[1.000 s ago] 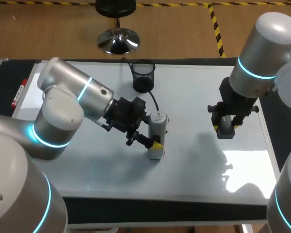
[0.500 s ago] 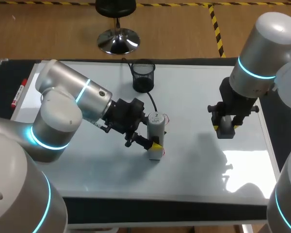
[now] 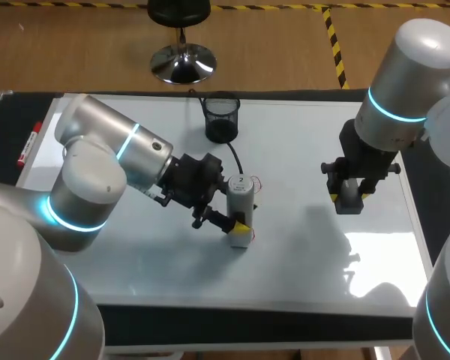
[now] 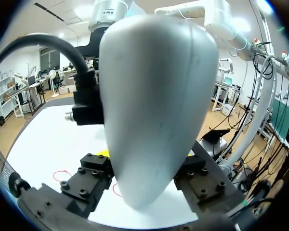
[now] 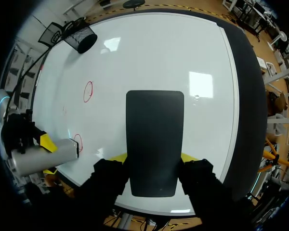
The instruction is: Pick up the inspection probe, press it on each red-marked spot on the whiteboard one by one, put down the probe, pick up the eraser, and wipe off all the red marks.
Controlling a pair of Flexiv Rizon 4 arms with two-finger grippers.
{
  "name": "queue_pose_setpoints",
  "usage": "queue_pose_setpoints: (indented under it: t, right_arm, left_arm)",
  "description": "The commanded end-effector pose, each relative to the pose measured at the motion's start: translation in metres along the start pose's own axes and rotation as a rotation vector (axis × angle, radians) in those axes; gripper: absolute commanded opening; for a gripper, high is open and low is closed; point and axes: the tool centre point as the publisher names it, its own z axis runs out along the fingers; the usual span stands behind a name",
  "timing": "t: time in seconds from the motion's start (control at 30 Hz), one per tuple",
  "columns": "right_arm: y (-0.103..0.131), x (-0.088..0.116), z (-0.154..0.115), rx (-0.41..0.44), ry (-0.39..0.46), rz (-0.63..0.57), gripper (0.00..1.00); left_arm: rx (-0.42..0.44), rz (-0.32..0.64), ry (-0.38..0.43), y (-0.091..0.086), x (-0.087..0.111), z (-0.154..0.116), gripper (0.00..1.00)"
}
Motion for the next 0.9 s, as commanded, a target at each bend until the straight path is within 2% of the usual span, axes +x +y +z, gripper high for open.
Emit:
queue_pose_setpoints:
  t: [0.03,0.6,0.9]
  right_arm:
    - [0.0000,-0.0007,-0.0006,0.001,0.002,-0.001,0.00]
    - [0.0000,-0.0007,-0.0006,0.001,0.002,-0.001,0.00]
    - [0.0000,-0.0007,-0.0006,0.001,0.002,-0.001,0.00]
  left_arm:
    - [0.004,-0.001,0.000,0.0141,0.0056,0.0066,0.00]
    - [0.004,-0.001,0.000,0.0141,0.0056,0.0066,0.00]
    - [-0.006,0.011,-0.032,0.0068,0.0108,-0.0012,0.00]
